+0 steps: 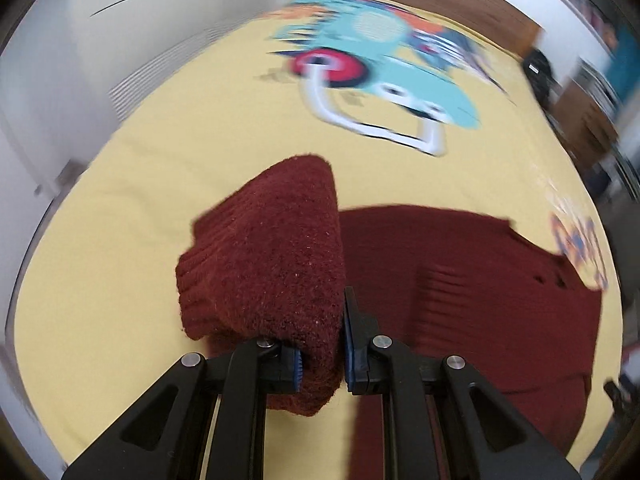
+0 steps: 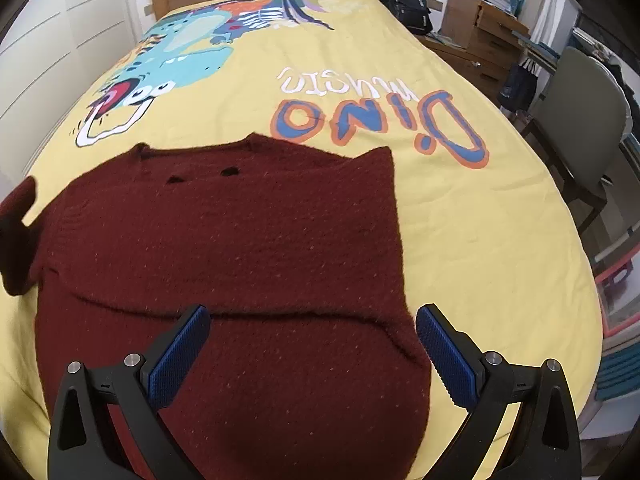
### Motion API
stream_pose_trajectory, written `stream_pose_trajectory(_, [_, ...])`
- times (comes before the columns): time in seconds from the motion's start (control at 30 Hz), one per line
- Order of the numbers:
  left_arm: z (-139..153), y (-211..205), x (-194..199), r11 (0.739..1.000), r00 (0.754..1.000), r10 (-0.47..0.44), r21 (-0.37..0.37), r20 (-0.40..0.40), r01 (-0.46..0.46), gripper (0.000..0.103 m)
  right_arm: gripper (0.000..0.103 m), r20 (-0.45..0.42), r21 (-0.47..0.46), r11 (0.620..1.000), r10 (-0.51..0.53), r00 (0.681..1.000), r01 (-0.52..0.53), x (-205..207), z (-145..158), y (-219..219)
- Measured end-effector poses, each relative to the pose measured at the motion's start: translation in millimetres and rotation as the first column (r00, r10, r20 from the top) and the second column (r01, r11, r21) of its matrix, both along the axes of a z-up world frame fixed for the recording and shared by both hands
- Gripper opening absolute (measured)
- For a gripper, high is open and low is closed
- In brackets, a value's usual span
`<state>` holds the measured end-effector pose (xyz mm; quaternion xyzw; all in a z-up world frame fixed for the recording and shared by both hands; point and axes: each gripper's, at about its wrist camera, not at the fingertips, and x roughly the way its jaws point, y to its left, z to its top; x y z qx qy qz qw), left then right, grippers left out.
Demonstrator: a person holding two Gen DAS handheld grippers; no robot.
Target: Fold small clothes
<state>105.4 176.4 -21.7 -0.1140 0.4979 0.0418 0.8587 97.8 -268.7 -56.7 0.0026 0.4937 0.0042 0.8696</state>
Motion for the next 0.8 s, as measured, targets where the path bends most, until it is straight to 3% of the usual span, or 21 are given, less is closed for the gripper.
stream_pose_trajectory(0.27, [-9,-121,50,0.98,0.98,-0.197,-0.006,-0.003,0.197,0.012,0.103,0.013,0.004,1.0,-0.007,1.0,0.007,5,8,-15])
stream_pose_trajectory(0.47, [-13,-207,77,0.938,0.938,-0.347,0.019,0.013,0.347,0.012,0.103,0.007,0.021,0.999,-0.045,0.999,0.045,4,7,-36])
stream_pose_trajectory(0.67, [-29,-266,76,0.906,0.907,-0.422,0.044,-0.011,0.422,0.012,0.103,-0.021,0.031,0.997,-0.072,0.997,0.073,1,-5,-51])
stream_pose_trajectory(0.8, [-65,-288,82,0.9,0.904,-0.42,0.092,-0.083,0.426,0.012,0.103,-0.053,0.036,0.996,-0.083,0.995,0.085,0,-15,-58])
